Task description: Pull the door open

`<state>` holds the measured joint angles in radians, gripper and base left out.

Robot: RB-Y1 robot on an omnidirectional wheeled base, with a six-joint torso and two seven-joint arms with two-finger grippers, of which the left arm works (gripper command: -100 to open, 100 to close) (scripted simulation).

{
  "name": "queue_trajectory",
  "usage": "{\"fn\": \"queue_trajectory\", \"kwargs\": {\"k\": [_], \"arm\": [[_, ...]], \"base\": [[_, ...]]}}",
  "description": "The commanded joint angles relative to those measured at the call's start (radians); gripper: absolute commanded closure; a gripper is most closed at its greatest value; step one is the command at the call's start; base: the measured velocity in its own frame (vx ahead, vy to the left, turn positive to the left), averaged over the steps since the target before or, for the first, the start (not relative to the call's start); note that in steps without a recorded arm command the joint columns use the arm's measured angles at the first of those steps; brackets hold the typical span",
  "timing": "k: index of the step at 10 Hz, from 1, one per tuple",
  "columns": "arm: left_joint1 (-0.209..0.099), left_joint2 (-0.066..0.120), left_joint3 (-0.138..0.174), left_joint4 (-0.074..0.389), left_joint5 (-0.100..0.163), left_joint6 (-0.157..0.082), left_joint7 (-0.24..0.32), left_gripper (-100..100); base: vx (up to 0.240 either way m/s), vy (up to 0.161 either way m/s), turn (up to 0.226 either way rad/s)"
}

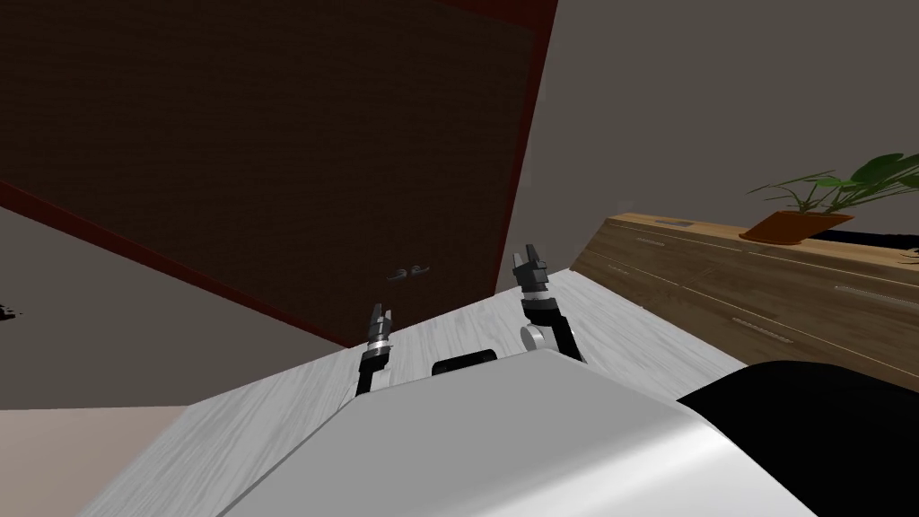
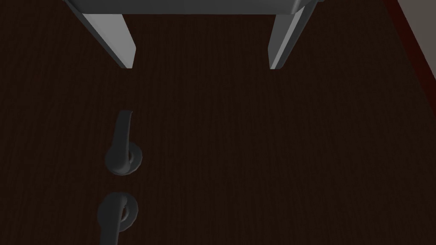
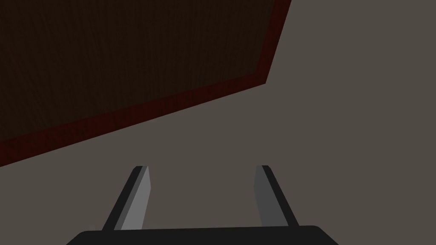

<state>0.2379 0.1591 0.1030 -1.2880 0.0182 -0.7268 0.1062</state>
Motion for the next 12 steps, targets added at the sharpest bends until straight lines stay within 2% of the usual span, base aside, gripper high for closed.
{"fn": "queue_trajectory", "kwargs": {"k": [1, 7, 12], "arm": [[-0.007, 0.005, 0.005, 0.035, 0.005, -0.002, 0.009, -100], [-0.039, 0.021, 0.021, 0.181, 0.02, -0.026, 0.034, -100], [-0.061, 0.031, 0.032, 0.28, 0.031, -0.043, 0.05, -100]], "base": [[0.101, 0.017, -0.043], [0.098, 0.018, -0.037], [0.092, 0.021, -0.031]]}}
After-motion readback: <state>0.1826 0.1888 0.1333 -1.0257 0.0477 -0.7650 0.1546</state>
